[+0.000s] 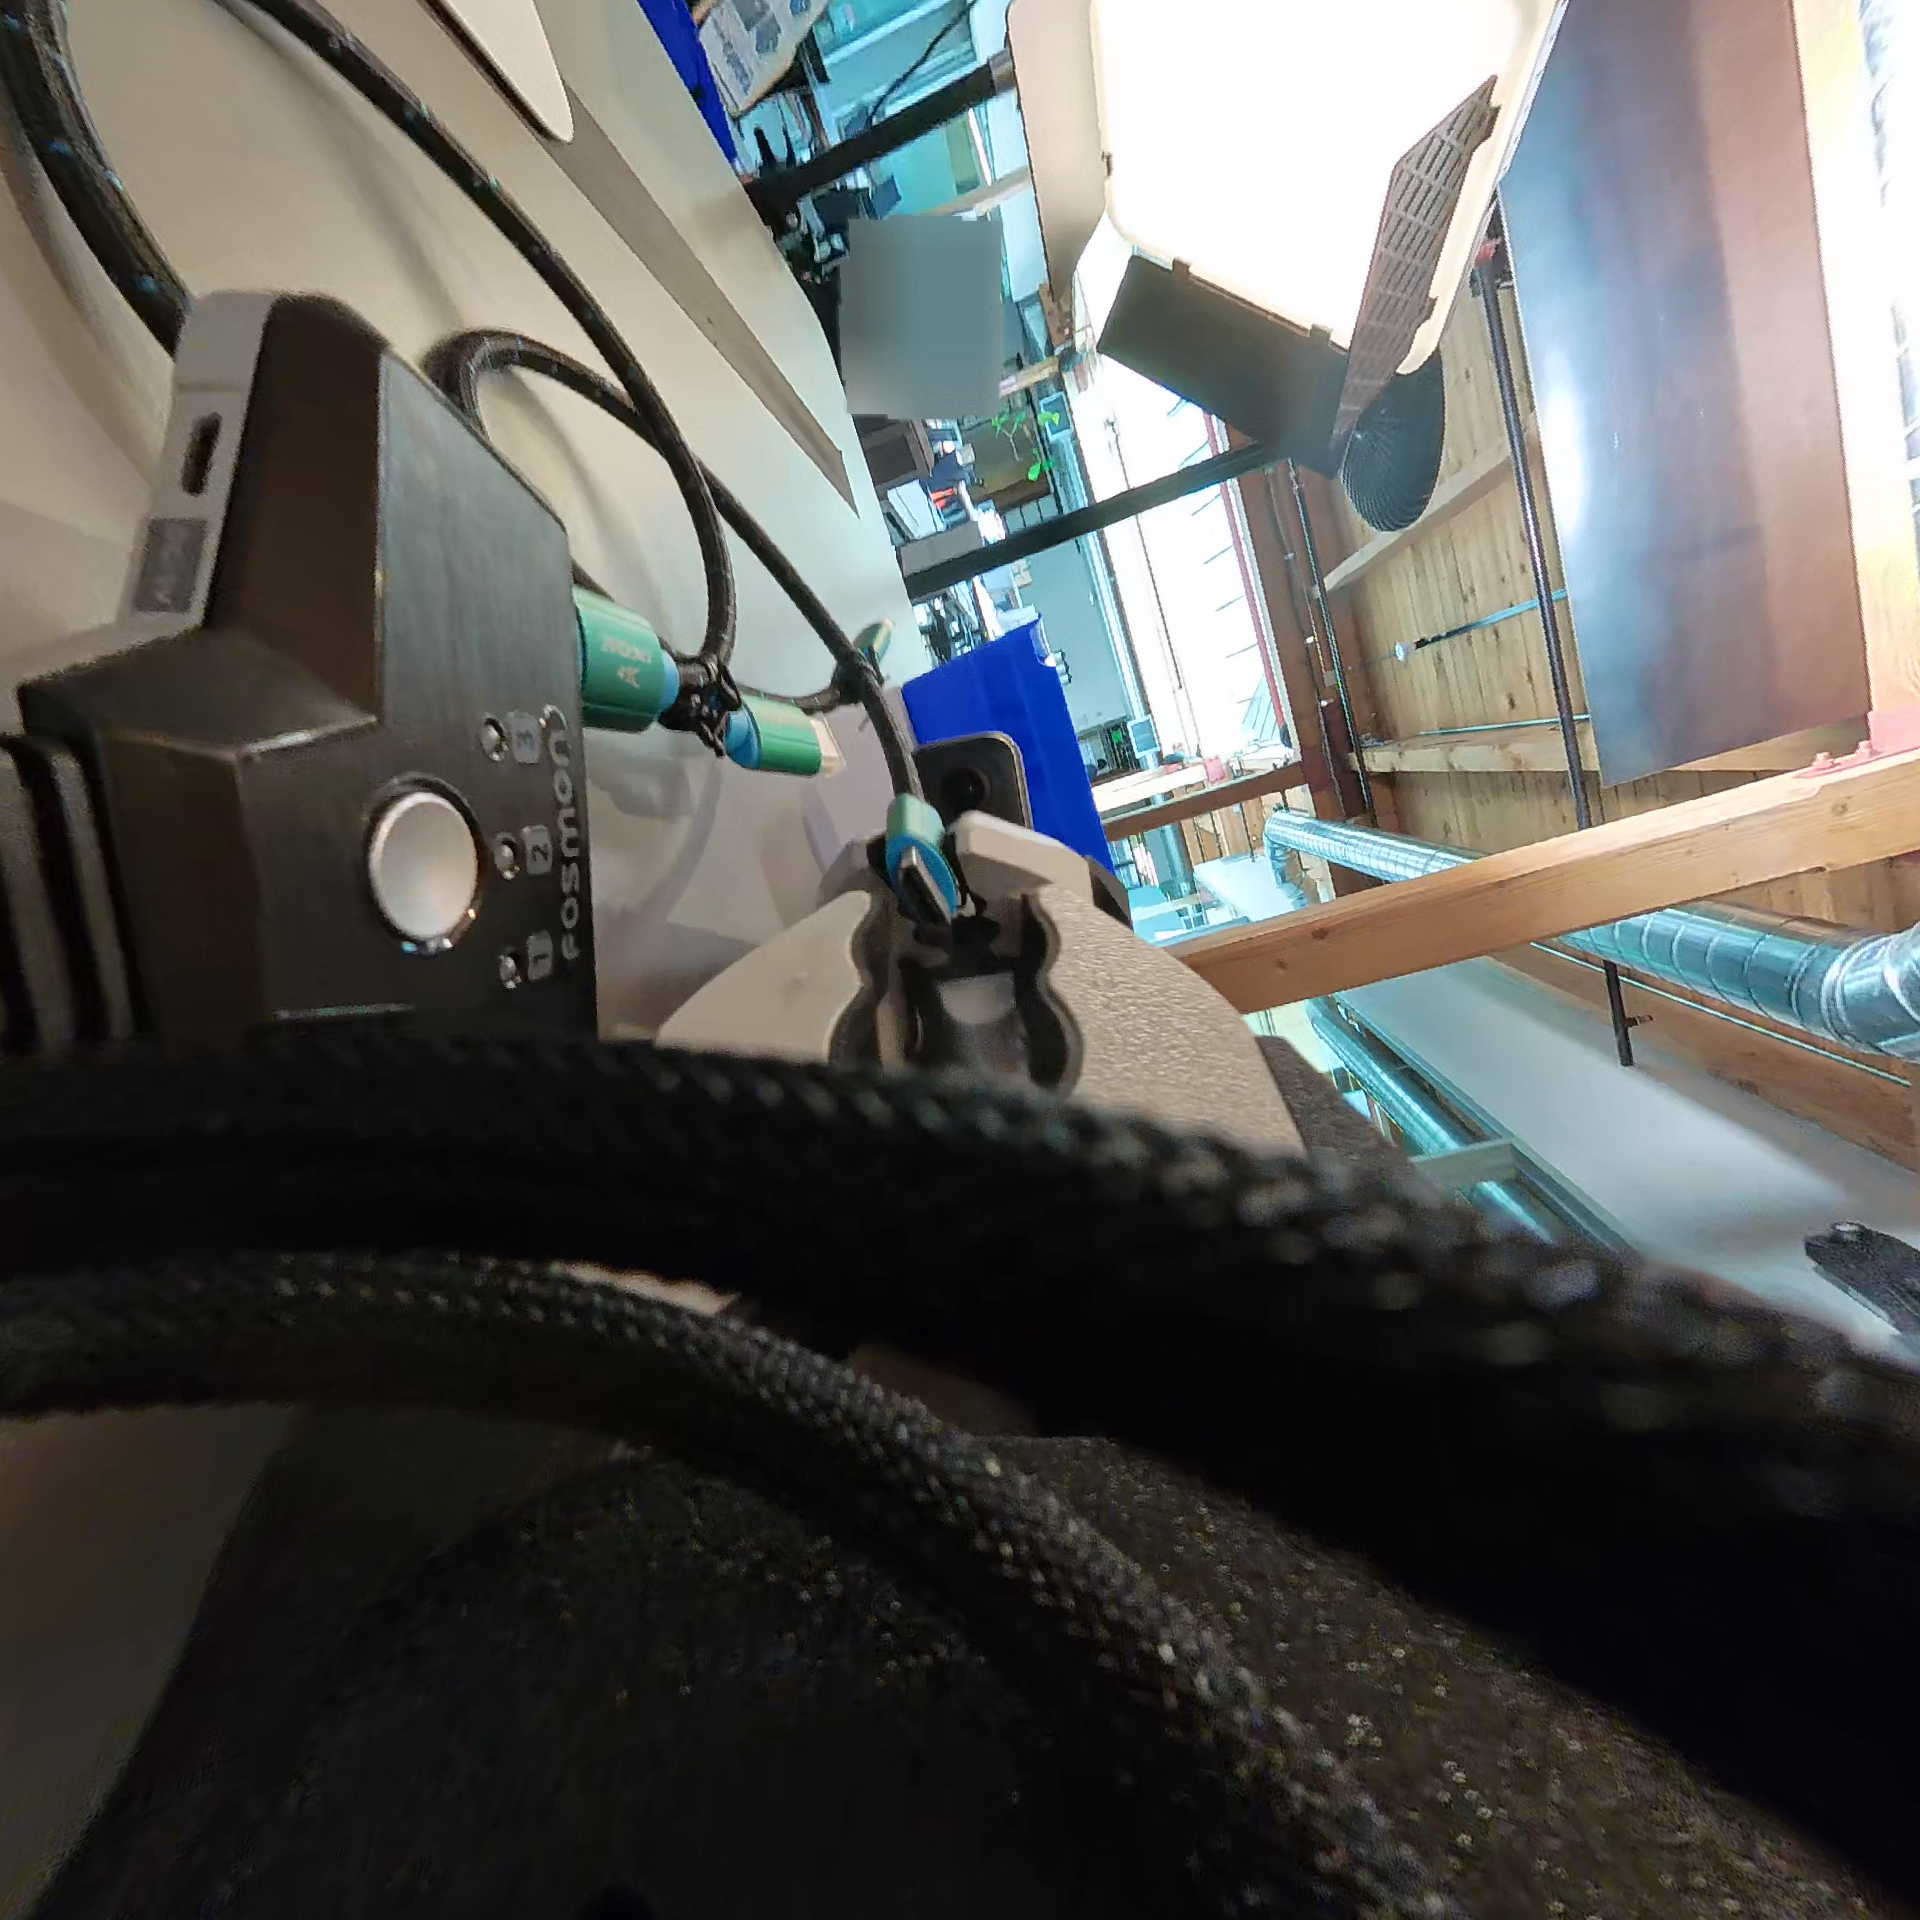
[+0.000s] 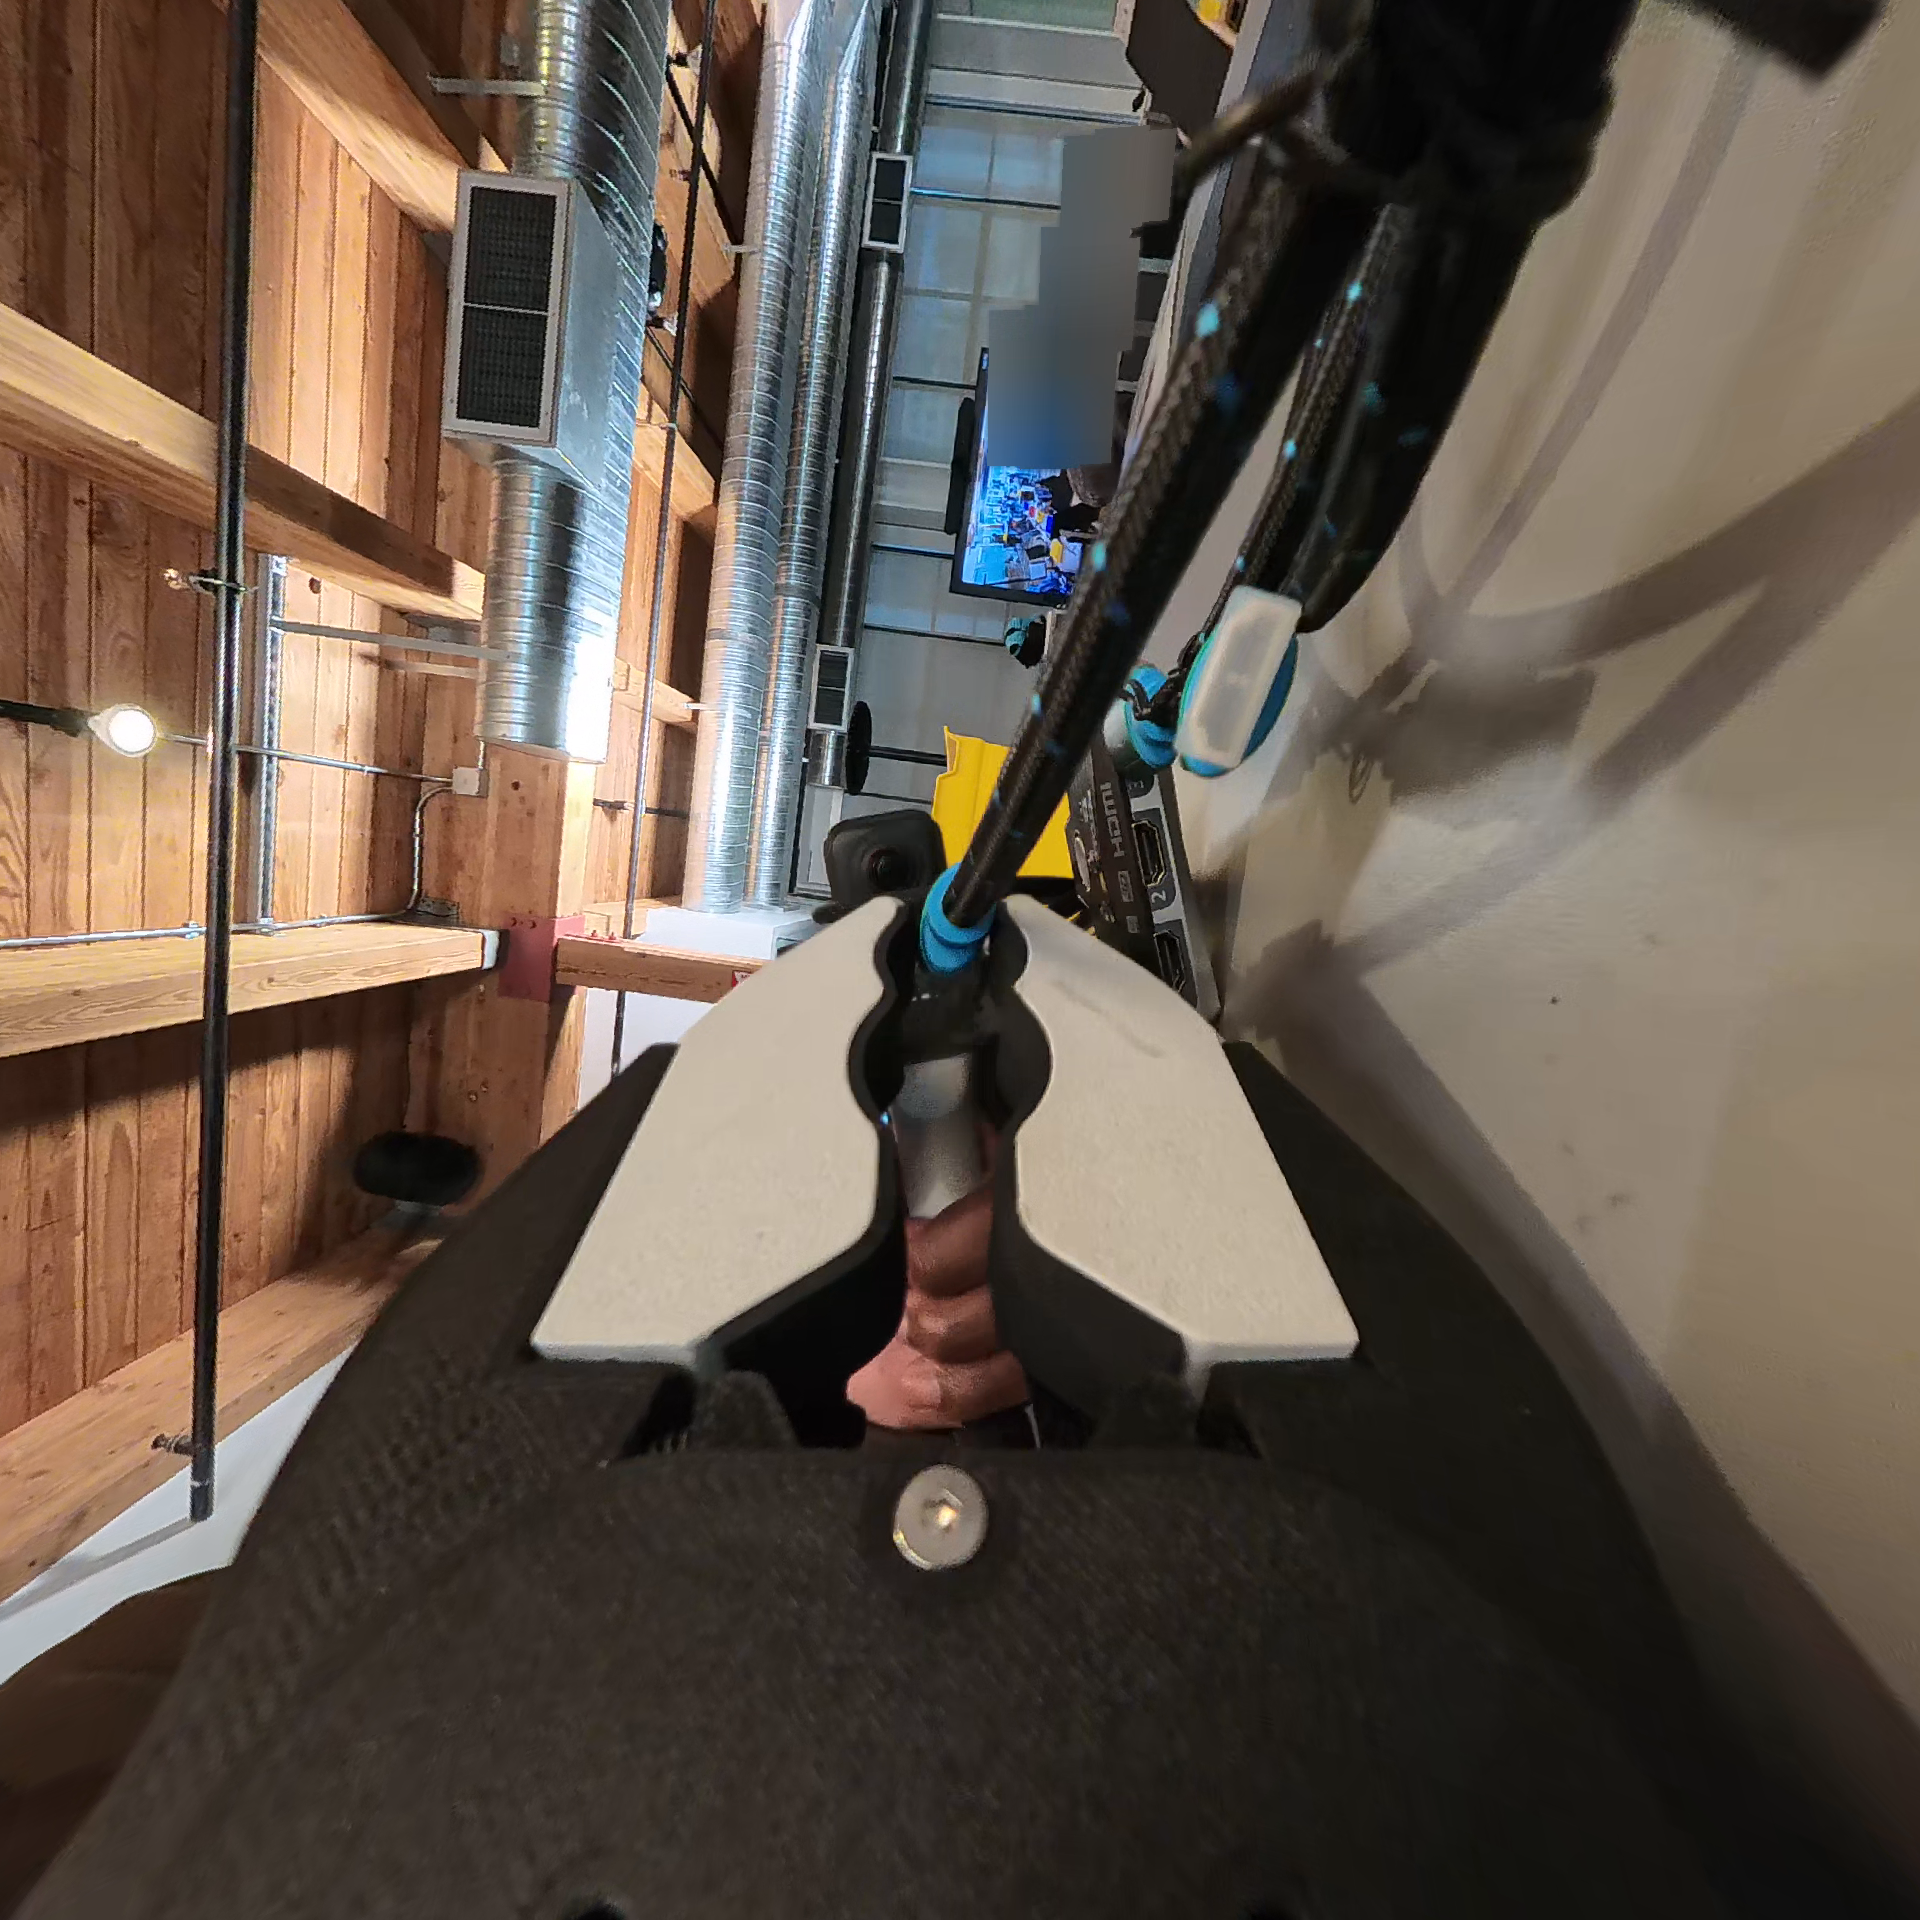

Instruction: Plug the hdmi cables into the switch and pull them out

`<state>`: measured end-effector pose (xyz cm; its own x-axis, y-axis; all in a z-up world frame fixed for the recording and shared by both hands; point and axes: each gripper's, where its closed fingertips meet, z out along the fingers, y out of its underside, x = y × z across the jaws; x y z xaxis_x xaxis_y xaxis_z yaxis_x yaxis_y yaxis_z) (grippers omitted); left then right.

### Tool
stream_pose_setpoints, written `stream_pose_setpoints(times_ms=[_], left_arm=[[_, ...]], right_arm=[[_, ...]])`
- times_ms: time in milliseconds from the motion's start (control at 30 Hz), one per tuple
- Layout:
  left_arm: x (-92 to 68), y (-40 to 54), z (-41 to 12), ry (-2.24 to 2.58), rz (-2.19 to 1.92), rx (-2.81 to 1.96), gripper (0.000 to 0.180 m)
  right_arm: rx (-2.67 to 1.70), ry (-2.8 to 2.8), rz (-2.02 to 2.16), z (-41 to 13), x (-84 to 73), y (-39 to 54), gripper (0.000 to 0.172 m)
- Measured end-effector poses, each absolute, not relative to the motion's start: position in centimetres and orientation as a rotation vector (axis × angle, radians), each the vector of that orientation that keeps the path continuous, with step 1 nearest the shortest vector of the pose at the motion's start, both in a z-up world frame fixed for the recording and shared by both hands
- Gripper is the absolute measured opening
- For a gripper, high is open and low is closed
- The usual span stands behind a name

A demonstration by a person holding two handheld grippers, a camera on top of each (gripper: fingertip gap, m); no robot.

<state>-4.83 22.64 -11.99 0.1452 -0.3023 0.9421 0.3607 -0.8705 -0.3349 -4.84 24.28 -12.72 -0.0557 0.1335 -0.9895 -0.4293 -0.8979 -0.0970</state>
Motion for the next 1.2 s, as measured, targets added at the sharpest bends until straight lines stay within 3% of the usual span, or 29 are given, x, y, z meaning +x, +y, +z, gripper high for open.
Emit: stream_pose_setpoints(times_ms=[167, 400, 600, 733, 867, 1067, 1200], left_arm=[[-5.8, 19.5, -13.0, -0.058, -1.800, -2.092, 0.049], [-7.1, 12.5, -11.9, -0.314, -2.224, -2.012, 0.049], [-4.3, 3.1, -7.1, 0.459, -2.270, -2.083, 0.048], [-6.4, 8.3, -2.5, 0.859, -1.747, -2.082, 0.057], [-11.9, 20.3, -3.1, 1.041, -1.106, -2.177, 0.074], [-14.3, 29.5, -11.6, 1.336, -1.179, -2.431, 0.090], [-13.1, 28.8, -15.0, 1.501, -1.444, -2.533, 0.083]], right_arm=[[-1.845, 0.321, 1.993, -12.8, -4.4, 24.5, 0.013], [-1.845, 0.336, 1.979, -12.9, -4.2, 24.6, 0.013], [-1.845, 0.329, 1.982, -12.8, -4.3, 24.5, 0.013], [-1.850, 0.319, 1.984, -12.8, -4.4, 24.4, 0.013], [-1.857, 0.307, 1.974, -12.9, -4.4, 24.2, 0.013], [-1.862, 0.289, 1.970, -12.9, -4.5, 24.1, 0.012], [-1.863, 0.277, 1.970, -12.8, -4.5, 24.1, 0.013]])
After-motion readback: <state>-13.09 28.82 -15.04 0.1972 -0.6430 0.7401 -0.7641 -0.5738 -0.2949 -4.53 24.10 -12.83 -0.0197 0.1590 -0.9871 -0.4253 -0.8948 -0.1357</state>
